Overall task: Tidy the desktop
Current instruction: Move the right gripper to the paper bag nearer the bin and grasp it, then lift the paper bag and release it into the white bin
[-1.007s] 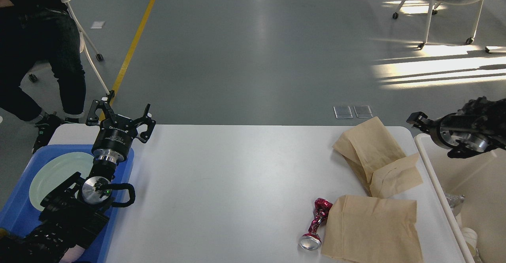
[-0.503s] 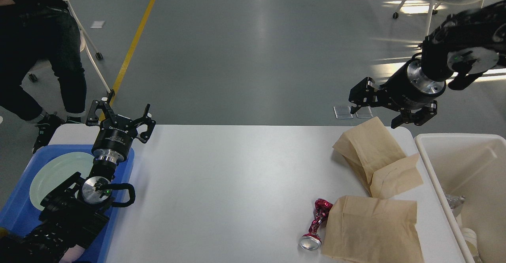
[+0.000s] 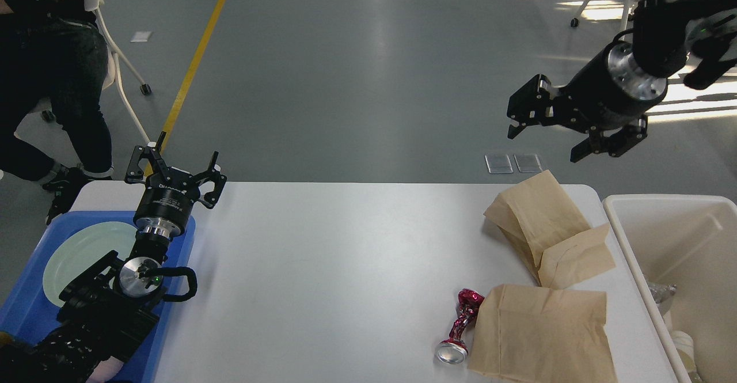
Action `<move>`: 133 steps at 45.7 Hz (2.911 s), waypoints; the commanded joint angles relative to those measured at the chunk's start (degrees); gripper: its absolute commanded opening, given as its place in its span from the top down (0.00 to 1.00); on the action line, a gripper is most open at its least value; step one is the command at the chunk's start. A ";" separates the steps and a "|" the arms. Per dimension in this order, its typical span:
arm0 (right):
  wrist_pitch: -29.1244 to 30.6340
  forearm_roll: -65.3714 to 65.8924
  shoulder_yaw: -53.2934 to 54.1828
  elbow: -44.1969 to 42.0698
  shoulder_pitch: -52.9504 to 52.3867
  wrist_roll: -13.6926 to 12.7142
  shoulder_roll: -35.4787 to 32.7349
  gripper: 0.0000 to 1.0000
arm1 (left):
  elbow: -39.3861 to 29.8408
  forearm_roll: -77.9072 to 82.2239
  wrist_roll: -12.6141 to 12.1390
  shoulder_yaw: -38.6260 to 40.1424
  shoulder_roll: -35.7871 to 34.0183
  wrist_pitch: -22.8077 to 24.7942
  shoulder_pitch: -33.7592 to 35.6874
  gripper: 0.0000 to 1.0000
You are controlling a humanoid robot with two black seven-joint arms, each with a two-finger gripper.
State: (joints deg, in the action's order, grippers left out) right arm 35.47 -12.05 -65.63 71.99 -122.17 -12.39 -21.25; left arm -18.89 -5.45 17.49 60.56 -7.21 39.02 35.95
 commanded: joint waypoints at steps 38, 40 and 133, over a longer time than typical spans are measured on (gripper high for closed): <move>-20.88 -1.58 13.33 -36.12 52.91 -0.18 4.64 0.00 | 0.00 0.00 0.00 0.00 0.00 0.00 0.00 0.04; -20.88 -1.66 13.51 -37.53 53.27 -0.18 4.99 0.00 | 0.00 0.00 0.00 0.00 0.00 0.00 0.00 0.04; -23.17 -5.35 23.27 -7.14 20.24 -0.18 -14.34 1.00 | 0.00 0.00 0.00 0.00 0.00 0.00 0.00 0.04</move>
State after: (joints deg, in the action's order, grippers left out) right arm 9.23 -17.40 -40.74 61.32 -94.34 -12.56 -32.58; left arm -18.89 -5.45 17.49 60.56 -7.21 39.02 35.95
